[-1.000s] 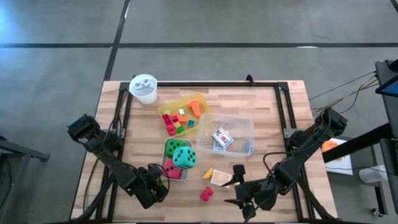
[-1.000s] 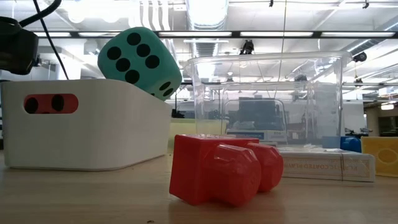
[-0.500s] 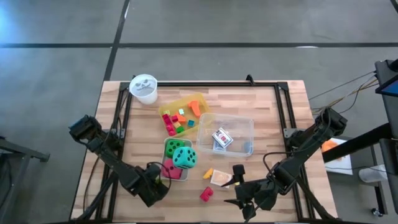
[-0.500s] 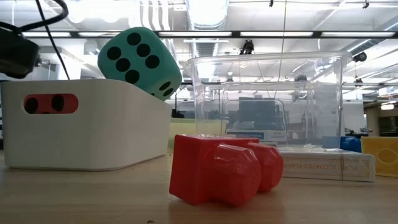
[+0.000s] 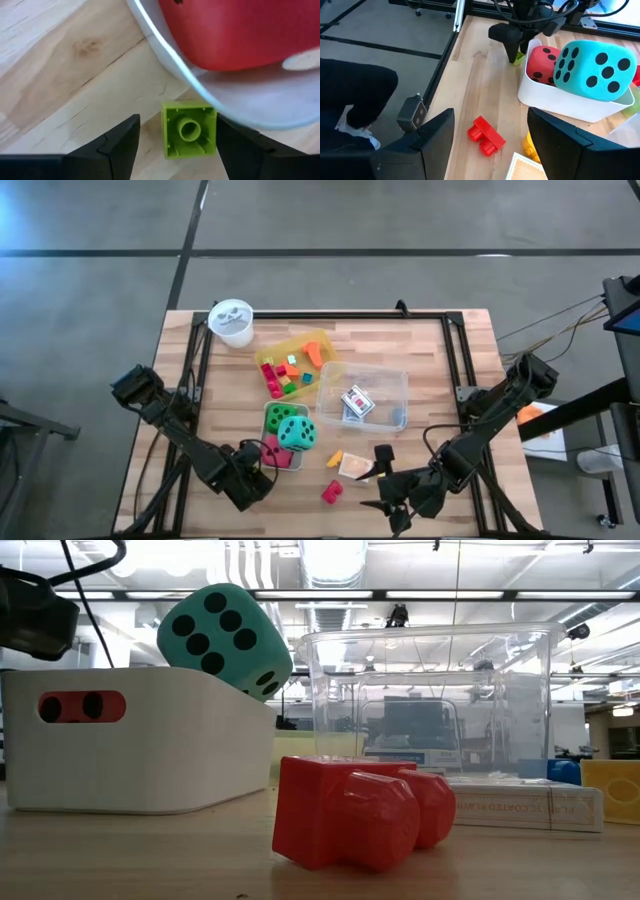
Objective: Pick & Place Toys
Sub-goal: Put the green game piece into the yellow bin
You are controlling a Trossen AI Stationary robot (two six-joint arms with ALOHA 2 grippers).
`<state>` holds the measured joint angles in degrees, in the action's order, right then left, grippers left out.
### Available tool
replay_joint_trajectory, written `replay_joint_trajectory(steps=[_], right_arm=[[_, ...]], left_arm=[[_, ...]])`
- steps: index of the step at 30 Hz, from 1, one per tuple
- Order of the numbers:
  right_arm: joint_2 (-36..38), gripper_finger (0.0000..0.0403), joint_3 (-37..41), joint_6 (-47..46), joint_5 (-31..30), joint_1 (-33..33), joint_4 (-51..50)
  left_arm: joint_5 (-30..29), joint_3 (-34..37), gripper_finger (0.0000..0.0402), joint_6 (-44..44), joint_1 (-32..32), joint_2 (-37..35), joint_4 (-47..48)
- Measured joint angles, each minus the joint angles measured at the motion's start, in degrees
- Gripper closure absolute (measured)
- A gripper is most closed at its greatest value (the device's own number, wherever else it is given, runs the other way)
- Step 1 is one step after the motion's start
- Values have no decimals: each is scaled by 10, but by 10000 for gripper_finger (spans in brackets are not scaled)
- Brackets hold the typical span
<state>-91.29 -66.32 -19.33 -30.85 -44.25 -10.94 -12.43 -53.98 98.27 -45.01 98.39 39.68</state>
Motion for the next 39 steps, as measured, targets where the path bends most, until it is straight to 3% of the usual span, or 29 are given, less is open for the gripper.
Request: replay_joint_trajectory(steps=[13, 16, 21, 28, 36, 39], right_arm=[[0, 157, 0, -2, 14, 0, 8], [0, 157, 0, -2, 14, 0, 8], [0, 157, 0, -2, 15, 0, 9], [0, 157, 0, -2, 15, 0, 9], [0, 157, 0, -2, 14, 0, 11], [0, 157, 0, -2, 13, 0, 11]], left_arm=[[11, -5, 165, -26, 5, 32, -5], [12, -10, 190, -25, 5, 28, 10], [17, -23, 286, -54, 5, 28, 22], [39, -46, 286, -102, 0, 27, 38], [57, -103, 286, -100, -13, 0, 207], [33, -140, 286, -75, -14, -11, 305]])
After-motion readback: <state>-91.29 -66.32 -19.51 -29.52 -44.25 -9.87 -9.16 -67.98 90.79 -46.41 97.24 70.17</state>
